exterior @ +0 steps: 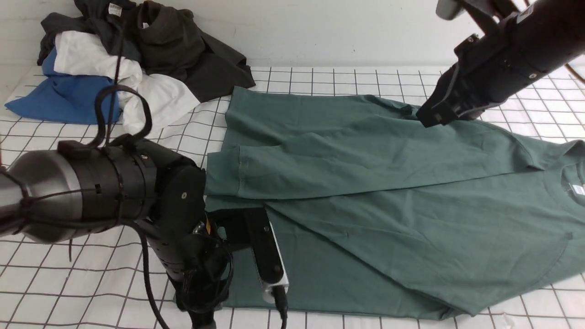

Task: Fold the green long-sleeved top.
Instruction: Use both arms simultaneously to clamp the lower edge of the clothing fabric

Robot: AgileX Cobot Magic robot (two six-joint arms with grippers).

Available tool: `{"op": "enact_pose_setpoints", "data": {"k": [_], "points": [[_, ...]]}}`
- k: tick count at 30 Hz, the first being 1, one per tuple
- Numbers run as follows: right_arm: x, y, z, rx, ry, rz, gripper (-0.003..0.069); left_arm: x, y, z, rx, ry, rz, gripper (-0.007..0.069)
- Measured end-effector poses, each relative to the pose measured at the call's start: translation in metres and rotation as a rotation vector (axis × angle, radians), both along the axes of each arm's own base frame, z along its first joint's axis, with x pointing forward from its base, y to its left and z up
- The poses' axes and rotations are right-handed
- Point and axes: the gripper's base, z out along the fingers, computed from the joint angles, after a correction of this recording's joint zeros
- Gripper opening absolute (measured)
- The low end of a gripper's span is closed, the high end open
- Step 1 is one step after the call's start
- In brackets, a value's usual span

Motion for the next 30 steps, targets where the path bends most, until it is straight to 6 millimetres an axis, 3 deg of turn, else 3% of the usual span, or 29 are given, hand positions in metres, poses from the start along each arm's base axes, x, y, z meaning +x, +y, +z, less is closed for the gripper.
{"op": "enact_pose_setpoints", "data": {"k": [5,11,12,14,18,21,24,28,30], "points": [[-0.006,-0.002,0.009,-0.008,-0.033,0.006,-0.0011,0.009,0.003,-0.028,0.101,0.022,-0.052,0.0367],[-0.027,-0.008,0.039,0.000,-0.130,0.026,-0.0011,0.015,0.009,-0.027,0.161,-0.036,0.062,0.0168],[-0.035,-0.011,0.049,-0.006,-0.163,0.025,-0.0011,0.015,0.012,-0.021,0.170,-0.067,0.104,0.0090],[-0.052,-0.017,0.062,-0.036,-0.217,0.038,-0.0011,0.014,0.015,-0.005,0.153,-0.120,0.181,0.0020],[-0.075,-0.027,0.063,-0.091,-0.249,0.064,-0.0011,0.008,0.021,0.025,0.113,-0.200,0.228,0.0003],[-0.095,-0.034,0.033,-0.145,-0.165,0.078,-0.0010,0.001,0.027,0.051,0.064,-0.271,0.242,0.0002],[-0.106,-0.039,-0.023,-0.211,0.007,0.095,0.0008,-0.003,0.030,0.066,0.020,-0.321,0.250,0.0002],[-0.119,-0.049,-0.091,-0.321,0.138,0.113,0.0101,-0.001,0.035,0.069,-0.014,-0.325,0.290,0.0002],[-0.124,-0.056,-0.112,-0.389,0.144,0.131,0.0150,-0.001,0.037,0.069,-0.019,-0.314,0.309,0.0002]]}}
